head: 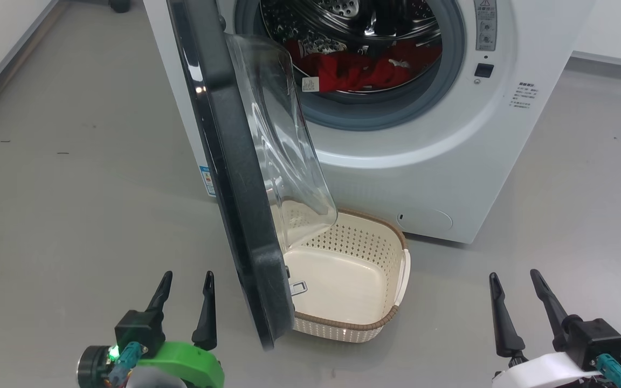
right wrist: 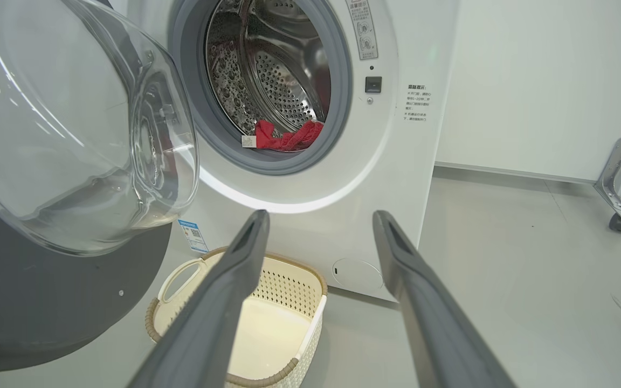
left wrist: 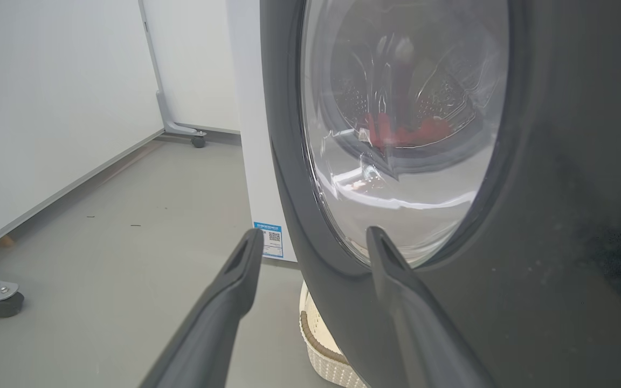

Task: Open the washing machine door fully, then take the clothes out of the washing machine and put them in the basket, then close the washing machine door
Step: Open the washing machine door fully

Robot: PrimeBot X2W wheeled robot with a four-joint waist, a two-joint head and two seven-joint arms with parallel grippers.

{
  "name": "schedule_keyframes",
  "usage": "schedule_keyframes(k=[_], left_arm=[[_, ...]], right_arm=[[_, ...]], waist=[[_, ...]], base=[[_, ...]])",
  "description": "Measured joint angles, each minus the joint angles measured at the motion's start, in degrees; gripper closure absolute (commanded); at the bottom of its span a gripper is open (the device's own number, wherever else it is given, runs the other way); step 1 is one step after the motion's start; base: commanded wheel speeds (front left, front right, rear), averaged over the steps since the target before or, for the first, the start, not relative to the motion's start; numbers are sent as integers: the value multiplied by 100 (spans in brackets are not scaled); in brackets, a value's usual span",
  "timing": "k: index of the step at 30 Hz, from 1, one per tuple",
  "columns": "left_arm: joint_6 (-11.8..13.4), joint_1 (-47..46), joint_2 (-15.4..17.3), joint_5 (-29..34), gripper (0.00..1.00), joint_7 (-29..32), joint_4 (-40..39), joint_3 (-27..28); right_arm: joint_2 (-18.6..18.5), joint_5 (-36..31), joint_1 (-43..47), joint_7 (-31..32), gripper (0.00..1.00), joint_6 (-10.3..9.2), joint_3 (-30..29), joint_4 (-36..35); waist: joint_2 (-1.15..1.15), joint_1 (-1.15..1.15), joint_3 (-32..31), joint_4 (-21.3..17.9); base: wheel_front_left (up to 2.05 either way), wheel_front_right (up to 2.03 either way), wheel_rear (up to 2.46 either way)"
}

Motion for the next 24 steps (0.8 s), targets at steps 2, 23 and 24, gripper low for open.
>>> schedule_keyframes(k=[2, 23, 24], left_arm=[[0, 4, 0, 0, 0, 0, 3, 0], [0, 13, 0, -11, 98, 0, 87, -13], [0, 14, 0, -18, 100, 0, 92, -14]], right_arm=[[22, -23, 46, 0, 0, 4, -9, 0], [249, -289, 150, 0, 0, 159, -249, -1], [261, -293, 150, 0, 0, 160, -260, -1]], waist=[[0, 0, -3, -3], [0, 0, -45, 9], [0, 0, -45, 12]], base=[[0, 0, 0], [0, 0, 0], [0, 0, 0]])
